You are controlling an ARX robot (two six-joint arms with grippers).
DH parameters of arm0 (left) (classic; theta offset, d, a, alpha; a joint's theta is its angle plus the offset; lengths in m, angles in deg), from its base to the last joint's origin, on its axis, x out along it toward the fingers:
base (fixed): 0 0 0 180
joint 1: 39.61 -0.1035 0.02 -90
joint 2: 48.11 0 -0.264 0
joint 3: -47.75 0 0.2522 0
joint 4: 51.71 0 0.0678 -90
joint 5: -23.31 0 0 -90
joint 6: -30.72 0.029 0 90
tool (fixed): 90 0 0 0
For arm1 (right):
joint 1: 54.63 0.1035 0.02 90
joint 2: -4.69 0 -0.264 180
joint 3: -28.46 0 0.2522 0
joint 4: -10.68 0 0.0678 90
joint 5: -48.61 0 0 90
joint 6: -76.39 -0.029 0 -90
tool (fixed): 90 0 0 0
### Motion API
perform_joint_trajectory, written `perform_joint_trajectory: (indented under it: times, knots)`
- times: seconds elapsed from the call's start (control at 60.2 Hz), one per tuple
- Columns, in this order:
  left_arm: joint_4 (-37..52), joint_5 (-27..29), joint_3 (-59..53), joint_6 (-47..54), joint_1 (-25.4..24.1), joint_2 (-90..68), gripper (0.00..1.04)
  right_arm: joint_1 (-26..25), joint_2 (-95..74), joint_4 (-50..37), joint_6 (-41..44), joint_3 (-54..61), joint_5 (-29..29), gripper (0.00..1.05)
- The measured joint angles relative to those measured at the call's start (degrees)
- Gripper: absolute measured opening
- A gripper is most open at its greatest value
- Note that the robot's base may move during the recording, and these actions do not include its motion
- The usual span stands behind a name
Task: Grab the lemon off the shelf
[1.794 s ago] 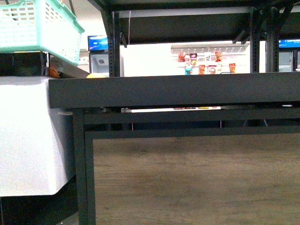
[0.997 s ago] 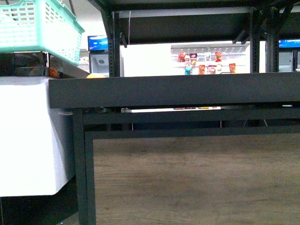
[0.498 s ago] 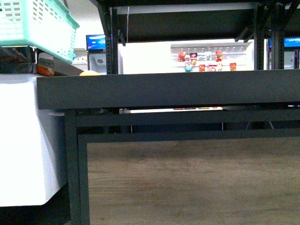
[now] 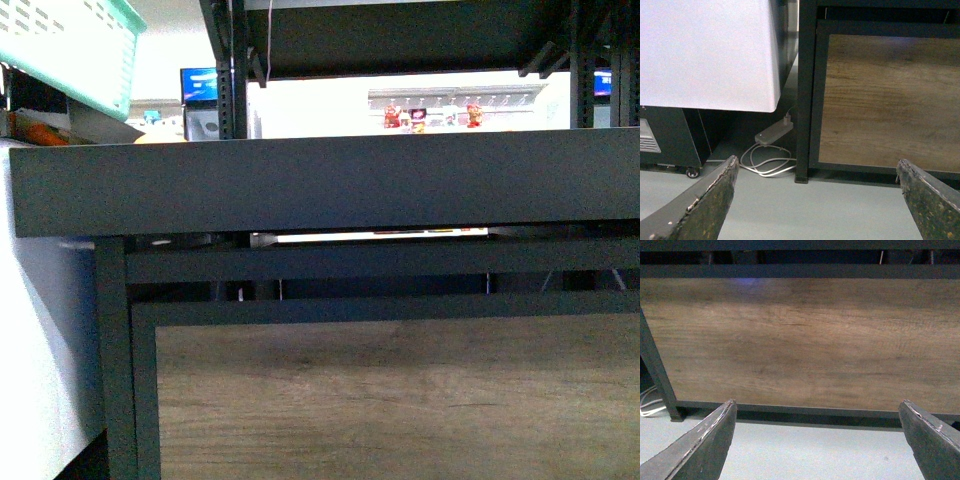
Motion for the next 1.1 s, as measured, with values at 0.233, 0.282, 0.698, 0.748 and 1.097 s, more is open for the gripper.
perform_joint_trajectory:
  times: [0.233, 0.282, 0.698, 0.748, 1.097]
  knots:
    - [0.0, -0.02, 0.0, 0.0, 0.0, 0.0, 0.97, 0.0, 0.0, 0.0, 0.0, 0.0, 0.0, 0.97]
    - [0.0, -0.02, 0.0, 0.0, 0.0, 0.0, 0.97, 0.0, 0.0, 0.0, 0.0, 0.0, 0.0, 0.97]
    - [0.0, -0.02, 0.0, 0.0, 0.0, 0.0, 0.97, 0.0, 0.0, -0.02, 0.0, 0.0, -0.02, 0.97]
    - [0.0, -0.02, 0.0, 0.0, 0.0, 0.0, 0.97, 0.0, 0.0, 0.0, 0.0, 0.0, 0.0, 0.97]
    - [0.0, 0.0, 0.0, 0.0, 0.0, 0.02, 0.97, 0.0, 0.0, 0.0, 0.0, 0.0, 0.0, 0.97]
